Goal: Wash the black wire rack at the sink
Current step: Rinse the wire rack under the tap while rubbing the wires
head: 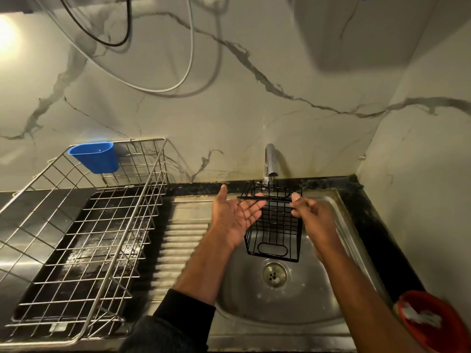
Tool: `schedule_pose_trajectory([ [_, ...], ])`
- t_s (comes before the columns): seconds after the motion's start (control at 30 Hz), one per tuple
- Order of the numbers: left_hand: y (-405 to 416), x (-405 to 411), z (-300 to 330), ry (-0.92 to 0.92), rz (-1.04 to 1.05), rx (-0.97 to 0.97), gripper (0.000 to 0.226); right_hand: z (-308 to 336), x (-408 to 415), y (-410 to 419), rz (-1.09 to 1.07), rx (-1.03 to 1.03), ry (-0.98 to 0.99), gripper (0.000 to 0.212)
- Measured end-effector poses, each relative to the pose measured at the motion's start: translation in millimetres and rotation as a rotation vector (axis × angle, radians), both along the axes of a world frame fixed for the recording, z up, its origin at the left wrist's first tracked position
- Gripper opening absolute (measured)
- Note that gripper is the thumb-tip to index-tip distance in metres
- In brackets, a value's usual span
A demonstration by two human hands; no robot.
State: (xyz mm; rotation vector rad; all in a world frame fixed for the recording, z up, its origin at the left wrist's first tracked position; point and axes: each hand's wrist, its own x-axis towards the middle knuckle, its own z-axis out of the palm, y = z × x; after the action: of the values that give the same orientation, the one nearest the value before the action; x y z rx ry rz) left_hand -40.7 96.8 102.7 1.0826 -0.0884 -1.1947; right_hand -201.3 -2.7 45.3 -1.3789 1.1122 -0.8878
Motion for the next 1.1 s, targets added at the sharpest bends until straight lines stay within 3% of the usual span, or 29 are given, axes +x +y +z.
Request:
schedule_pose_trajectory([
  [0.3, -6.5, 1.4, -2.8, 0.0, -0.018, 0.021, 0.084, -0.6, 0.2, -3.1, 0.02, 0.015, -0.006, 0.048],
  [0.83, -6.8, 4.7, -6.3, -0.057, -0.032, 0.065, 0.086, -1.1, 3.2, -4.0, -0.007, 0.033, -0.08, 0.017],
  [1.1, -5.3, 8.9, -3.4, -0.091, -0.025, 0.086, 0.085, 1.5, 6.6, -1.6, 0.017, 0.021, -0.079, 0.017],
])
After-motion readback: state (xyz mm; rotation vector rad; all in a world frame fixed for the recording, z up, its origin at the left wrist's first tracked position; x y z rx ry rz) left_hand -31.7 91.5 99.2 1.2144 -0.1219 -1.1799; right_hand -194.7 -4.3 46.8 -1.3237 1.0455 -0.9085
